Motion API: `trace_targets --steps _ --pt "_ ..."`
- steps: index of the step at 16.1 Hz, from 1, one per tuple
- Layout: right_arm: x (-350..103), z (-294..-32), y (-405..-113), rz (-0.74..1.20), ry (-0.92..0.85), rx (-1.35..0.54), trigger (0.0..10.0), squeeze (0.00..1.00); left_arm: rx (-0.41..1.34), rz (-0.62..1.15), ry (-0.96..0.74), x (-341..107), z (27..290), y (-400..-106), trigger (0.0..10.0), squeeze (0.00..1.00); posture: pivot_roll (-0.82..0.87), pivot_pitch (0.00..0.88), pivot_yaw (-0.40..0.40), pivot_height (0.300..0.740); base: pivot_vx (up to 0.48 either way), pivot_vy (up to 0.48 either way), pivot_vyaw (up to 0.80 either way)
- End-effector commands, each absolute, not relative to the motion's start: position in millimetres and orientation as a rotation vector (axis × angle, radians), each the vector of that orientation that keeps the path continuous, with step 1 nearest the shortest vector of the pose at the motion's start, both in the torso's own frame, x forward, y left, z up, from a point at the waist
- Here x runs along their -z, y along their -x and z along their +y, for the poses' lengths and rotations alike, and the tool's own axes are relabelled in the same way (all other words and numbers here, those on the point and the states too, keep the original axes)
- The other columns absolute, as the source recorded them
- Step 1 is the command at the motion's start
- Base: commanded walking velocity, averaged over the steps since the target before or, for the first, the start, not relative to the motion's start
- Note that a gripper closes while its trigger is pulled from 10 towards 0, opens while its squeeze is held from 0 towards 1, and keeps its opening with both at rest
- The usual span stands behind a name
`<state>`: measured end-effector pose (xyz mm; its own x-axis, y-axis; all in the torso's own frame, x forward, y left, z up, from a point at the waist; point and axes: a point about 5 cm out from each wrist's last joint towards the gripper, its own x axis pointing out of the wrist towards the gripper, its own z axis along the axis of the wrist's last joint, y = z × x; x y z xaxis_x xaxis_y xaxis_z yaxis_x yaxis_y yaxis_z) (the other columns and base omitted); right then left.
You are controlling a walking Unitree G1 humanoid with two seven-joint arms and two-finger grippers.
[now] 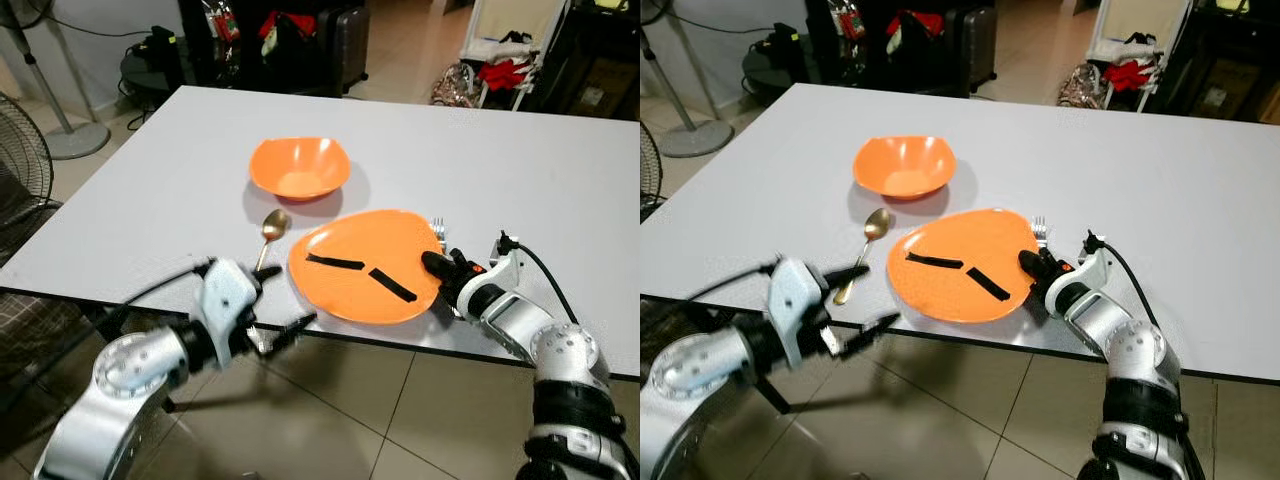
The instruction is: Setting the table
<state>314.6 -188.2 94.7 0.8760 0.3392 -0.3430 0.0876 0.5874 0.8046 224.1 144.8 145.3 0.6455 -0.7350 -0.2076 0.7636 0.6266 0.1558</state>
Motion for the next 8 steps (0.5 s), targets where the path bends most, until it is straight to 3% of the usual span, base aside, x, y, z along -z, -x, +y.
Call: trace_targets --steps 1,8 --pt "-90 -187 -316 0.52 -0.91 -0.133 10.0 0.0 0.888 0.104 -0.248 -150 143 -222 10.0 0.0 -0.03 0.041 0.04 0.74 0.0 0.0 0.0" --pt "-88 -176 -331 0.49 -0.878 -0.137 10.0 0.0 0.887 0.109 -0.264 -147 144 -219 10.0 0.0 -0.01 0.028 0.045 0.74 0.0 0.0 0.0"
